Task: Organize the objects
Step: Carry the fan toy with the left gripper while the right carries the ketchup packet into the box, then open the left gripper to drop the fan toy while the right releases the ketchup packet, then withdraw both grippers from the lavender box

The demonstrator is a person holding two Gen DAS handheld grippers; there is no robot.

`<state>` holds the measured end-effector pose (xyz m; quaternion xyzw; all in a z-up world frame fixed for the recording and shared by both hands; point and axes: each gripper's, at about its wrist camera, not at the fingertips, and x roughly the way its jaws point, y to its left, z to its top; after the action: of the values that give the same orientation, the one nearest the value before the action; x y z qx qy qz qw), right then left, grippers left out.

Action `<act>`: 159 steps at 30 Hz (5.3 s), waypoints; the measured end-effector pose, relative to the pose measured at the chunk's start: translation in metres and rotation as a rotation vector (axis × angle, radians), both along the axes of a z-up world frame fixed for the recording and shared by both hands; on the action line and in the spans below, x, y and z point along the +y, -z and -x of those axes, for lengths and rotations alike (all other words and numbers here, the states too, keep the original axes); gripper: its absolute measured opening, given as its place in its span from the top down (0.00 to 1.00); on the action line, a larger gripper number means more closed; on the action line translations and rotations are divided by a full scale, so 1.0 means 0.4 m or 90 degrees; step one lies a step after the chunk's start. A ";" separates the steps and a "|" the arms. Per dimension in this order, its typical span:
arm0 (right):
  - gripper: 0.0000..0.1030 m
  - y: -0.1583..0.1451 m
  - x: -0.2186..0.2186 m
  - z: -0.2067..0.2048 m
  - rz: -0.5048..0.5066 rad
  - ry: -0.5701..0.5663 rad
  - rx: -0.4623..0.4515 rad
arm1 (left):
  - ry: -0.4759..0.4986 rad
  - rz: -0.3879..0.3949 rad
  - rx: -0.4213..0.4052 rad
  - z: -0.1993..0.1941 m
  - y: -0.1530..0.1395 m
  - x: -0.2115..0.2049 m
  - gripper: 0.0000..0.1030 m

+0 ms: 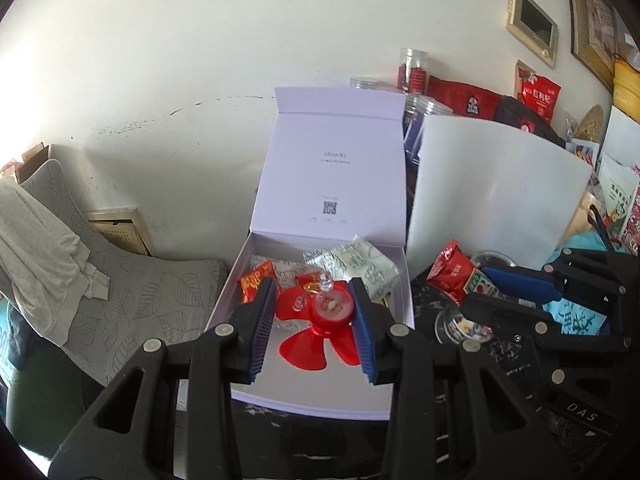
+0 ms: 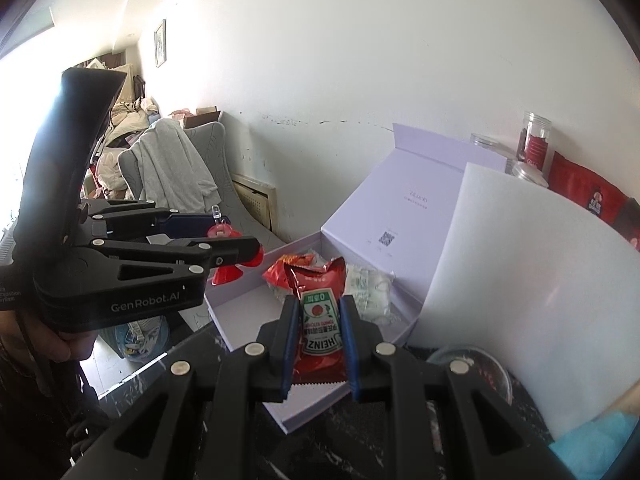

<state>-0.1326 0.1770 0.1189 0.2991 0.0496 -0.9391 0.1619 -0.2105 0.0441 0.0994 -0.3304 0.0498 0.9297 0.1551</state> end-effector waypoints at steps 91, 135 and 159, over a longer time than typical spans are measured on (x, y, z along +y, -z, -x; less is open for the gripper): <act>0.76 0.315 -0.086 0.292 -0.008 -0.064 -0.241 | -0.070 0.112 -0.240 0.236 0.397 0.013 0.46; 0.42 0.049 -0.033 0.014 -0.021 0.046 -0.070 | -0.114 0.064 -0.077 -0.040 0.096 -0.028 0.30; 0.27 -0.048 0.009 -0.226 -0.021 0.104 0.014 | -0.119 0.041 0.001 -0.283 0.000 -0.023 0.10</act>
<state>-0.0422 0.1807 0.1383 0.2944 0.0424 -0.9515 0.0788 -0.0972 0.0348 0.0996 -0.3375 0.0485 0.9383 0.0573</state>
